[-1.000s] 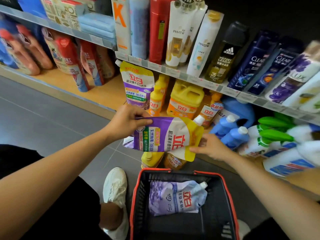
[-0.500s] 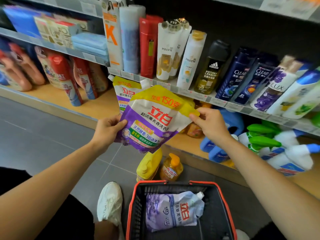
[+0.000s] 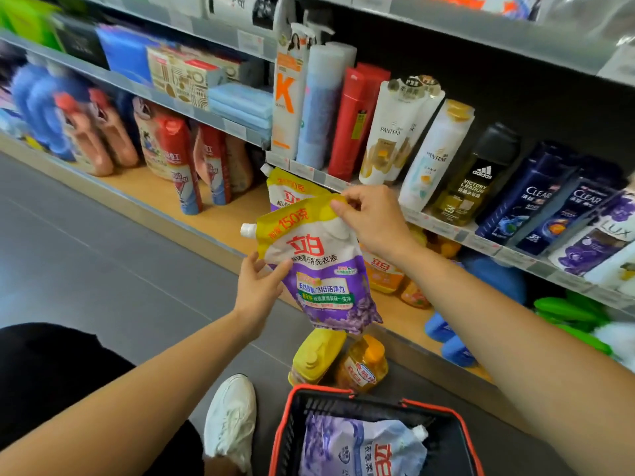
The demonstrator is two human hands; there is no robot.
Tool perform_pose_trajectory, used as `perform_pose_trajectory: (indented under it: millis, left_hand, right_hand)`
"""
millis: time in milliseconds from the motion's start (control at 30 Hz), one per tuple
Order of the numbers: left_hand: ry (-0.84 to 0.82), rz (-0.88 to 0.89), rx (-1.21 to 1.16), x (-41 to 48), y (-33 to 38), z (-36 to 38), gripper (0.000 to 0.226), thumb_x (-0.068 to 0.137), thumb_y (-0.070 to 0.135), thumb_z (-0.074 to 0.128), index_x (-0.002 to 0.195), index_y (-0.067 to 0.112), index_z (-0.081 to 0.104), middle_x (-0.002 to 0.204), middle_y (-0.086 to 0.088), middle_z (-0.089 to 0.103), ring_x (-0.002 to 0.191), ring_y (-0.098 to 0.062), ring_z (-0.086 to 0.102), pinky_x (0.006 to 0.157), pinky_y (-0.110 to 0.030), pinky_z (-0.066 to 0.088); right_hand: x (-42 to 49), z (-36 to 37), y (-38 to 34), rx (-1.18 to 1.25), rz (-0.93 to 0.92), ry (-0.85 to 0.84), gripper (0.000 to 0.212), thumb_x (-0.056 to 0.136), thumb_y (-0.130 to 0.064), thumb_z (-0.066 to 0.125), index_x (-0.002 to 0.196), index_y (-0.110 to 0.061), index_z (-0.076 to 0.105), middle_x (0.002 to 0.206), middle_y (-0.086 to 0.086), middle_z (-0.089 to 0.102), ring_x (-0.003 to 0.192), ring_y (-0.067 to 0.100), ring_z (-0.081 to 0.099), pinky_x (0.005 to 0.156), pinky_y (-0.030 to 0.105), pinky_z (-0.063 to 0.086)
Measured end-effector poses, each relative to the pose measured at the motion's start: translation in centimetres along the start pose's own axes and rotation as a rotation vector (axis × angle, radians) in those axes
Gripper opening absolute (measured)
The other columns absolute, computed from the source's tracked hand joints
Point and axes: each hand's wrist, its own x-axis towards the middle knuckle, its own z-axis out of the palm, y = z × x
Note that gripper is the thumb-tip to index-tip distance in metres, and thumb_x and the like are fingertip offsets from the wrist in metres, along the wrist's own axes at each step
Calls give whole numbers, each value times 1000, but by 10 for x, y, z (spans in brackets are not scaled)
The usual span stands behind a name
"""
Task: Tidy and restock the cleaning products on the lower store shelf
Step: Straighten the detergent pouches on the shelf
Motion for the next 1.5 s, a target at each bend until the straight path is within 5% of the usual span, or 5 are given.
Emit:
perform_pose_trajectory:
  millis: [400,667,800,1300,1500]
  left_hand:
    - [128,224,758,66,-27,-21,106,77,41,87,159,25,22,155,-2,39,140,-21,43,110,-43,46]
    - [219,302,789,161,-31,-3,106,73,29,91,154,19,23,150,-8,36,140,-27,38,112,-42,41]
    - [188,255,921,180,-60,-1,108,71,38,91,154,18,25,148,-9,36,138,-30,38,109,-44,41]
    - [157,256,747,199,-85,10,103,63,40,95,143,40,30,143,-4,41,133,-26,46,105,-45,51]
    - [72,213,792,195,-82,7,104,69,41,91,151,37,27,148,-3,38,136,-24,44,105,-47,51]
  right_hand:
    - [80,77,-1,75,-35,-178,40,90,-10,67,64,16,54,55,25,43,57,21,38,56,40,37]
    - [108,107,51,116,71,-54,31,91,-11,66,85,19,64,72,36,62,76,50,66,72,62,52]
    - [101,112,80,-111,98,-130,31,91,-13,67,71,11,64,61,23,58,59,24,54,65,39,48]
    - [85,91,105,-333,118,-148,41,92,-25,67,54,-20,54,57,2,58,65,25,57,60,37,48]
    - [75,85,106,-324,101,-217,6,90,-25,69,87,-20,69,83,0,70,84,22,65,72,36,51]
